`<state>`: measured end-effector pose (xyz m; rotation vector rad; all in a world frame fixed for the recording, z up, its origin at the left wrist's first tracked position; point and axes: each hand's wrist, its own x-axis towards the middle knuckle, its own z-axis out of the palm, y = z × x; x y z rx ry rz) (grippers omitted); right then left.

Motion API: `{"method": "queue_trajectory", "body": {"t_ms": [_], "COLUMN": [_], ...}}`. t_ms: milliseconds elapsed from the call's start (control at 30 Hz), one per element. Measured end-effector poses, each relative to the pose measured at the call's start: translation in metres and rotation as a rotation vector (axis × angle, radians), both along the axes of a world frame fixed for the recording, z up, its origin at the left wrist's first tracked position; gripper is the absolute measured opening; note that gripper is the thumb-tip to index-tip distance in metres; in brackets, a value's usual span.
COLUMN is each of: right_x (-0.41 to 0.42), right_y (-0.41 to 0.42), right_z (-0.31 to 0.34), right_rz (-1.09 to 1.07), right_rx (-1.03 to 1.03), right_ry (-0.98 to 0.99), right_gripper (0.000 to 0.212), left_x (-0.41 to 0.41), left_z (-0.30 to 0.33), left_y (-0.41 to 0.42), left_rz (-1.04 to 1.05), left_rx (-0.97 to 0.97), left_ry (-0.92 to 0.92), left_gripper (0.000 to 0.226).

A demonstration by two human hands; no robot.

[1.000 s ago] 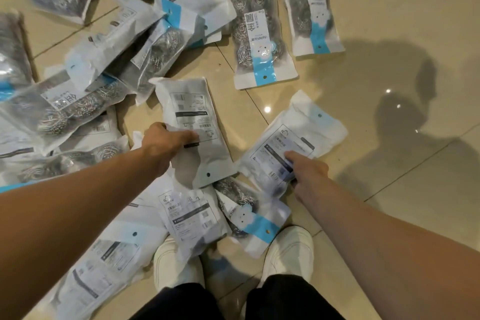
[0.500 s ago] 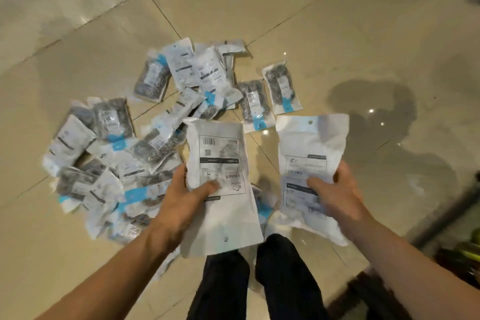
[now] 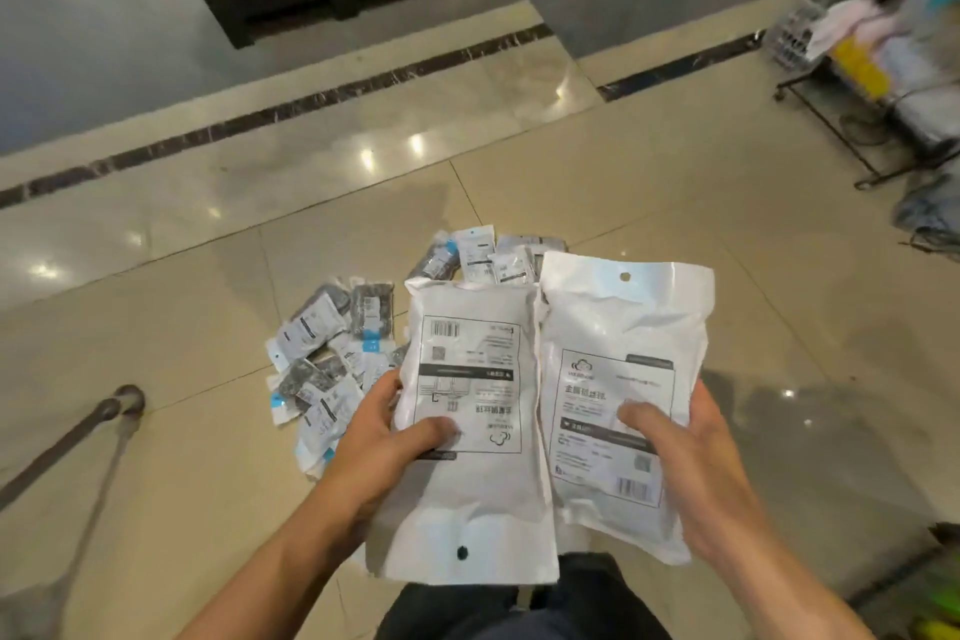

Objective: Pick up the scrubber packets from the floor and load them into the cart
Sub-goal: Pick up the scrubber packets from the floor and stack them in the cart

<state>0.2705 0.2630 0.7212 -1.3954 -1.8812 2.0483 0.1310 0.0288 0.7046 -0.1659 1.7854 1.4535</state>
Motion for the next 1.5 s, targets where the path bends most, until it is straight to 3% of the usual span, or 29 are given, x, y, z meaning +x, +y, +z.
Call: {"method": "queue_trajectory", "body": {"t_ms": [167, 333, 633, 800, 1067, 1267, 1500], "right_x": [0.003, -0.001, -0.024, -0.038, -0.05, -0.054, -0.055], "right_y": [-0.012, -0.017, -0.079, -0.155, -0.32, -0.46, -0.573], "right_z": [0.027, 0.031, 0.043, 0.051, 0.059, 0.059, 0.074], "right_rz": [0.056, 0.23, 0.649, 0.857, 1.208, 1.312, 1.335], "right_rx": [-0.097, -0.133, -0.229, -0.271, -0.253, -0.198, -0.111], "right_ry": [0.038, 0.035, 0.111, 0.127, 0.096, 0.088, 0.069], "right_gripper": [0.034, 0.038, 0.034, 0.036, 0.028, 0.033, 0.035], "left_x": [0.042, 0.086, 0.174, 0.22, 0.278, 0.291, 0.29], "left_z": [0.028, 0.039, 0.074, 0.082, 0.077, 0.074, 0.08], "left_y": [-0.034, -0.058, -0.13, -0.181, -0.293, -0.408, -0.514], "left_rz": [0.171, 0.353, 0.676, 0.93, 1.285, 1.465, 1.532], "left_rx": [0.042, 0.053, 0.017, 0.026, 0.062, 0.084, 0.205], "left_ry": [0.032, 0.064, 0.14, 0.176, 0.247, 0.249, 0.245], "left_gripper": [0.056, 0.069, 0.057, 0.06, 0.044, 0.04, 0.046]}}
